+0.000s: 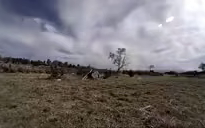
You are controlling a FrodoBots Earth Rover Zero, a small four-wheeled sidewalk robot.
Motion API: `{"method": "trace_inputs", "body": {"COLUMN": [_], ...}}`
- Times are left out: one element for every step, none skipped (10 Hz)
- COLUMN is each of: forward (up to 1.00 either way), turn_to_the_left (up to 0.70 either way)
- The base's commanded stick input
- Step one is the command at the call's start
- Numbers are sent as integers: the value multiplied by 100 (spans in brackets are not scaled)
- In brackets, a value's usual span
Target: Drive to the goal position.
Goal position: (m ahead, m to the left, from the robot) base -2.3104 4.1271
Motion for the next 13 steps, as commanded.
{"method": "trace_inputs", "body": {"forward": [-35,-70,-70,-70,-70,-70,-70,-43,-4,0,0,0,0], "turn_to_the_left": [0,0,0,0,0,0,0,0,0,0,0,0,0]}}
